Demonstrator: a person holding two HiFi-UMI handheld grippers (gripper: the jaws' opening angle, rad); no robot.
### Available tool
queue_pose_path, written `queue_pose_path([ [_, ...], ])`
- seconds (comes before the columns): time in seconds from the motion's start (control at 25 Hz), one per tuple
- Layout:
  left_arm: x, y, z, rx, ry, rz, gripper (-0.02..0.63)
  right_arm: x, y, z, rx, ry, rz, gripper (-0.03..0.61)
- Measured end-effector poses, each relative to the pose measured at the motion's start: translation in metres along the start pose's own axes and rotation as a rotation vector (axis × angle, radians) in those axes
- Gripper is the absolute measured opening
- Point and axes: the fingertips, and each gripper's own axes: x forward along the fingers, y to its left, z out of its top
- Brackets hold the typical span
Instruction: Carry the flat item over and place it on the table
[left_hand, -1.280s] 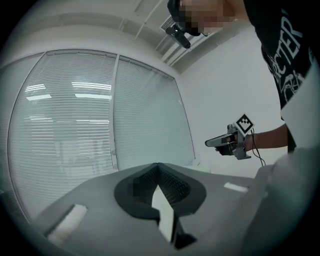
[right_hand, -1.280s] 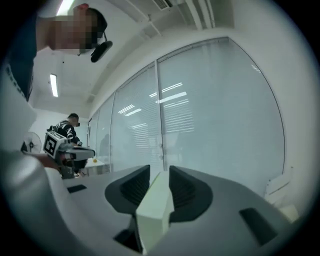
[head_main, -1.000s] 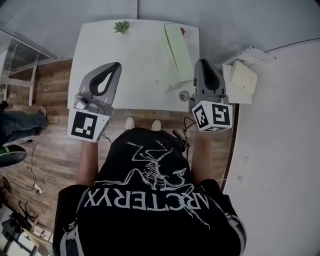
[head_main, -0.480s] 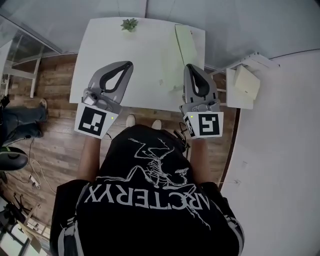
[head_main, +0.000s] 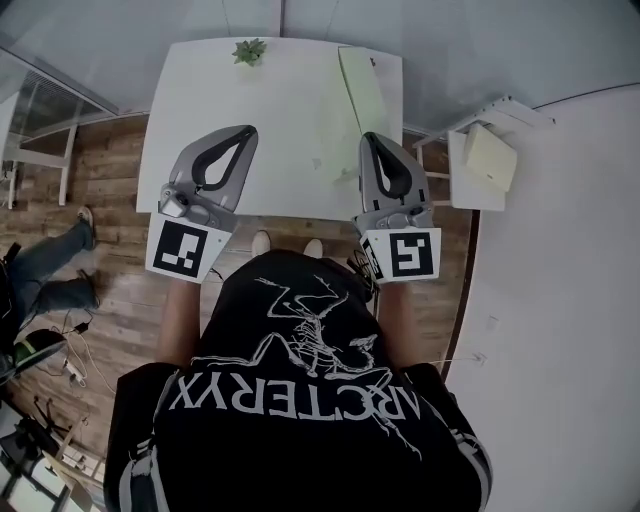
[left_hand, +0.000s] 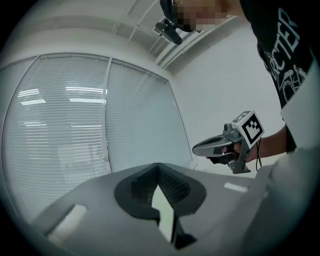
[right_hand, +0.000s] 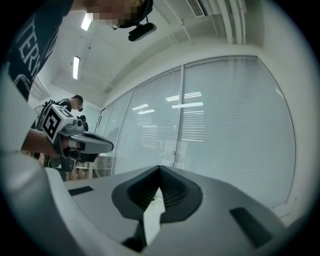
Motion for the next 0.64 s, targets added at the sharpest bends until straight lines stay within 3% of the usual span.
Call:
queue_pose_path([
  [0.64, -0.0007, -0.0011, -0.0019, 0.014, 0.005, -0.01, 0.008, -0.0018, -0.0025, -0.0016, 0.014, 0.005, -0.005, 0.012],
])
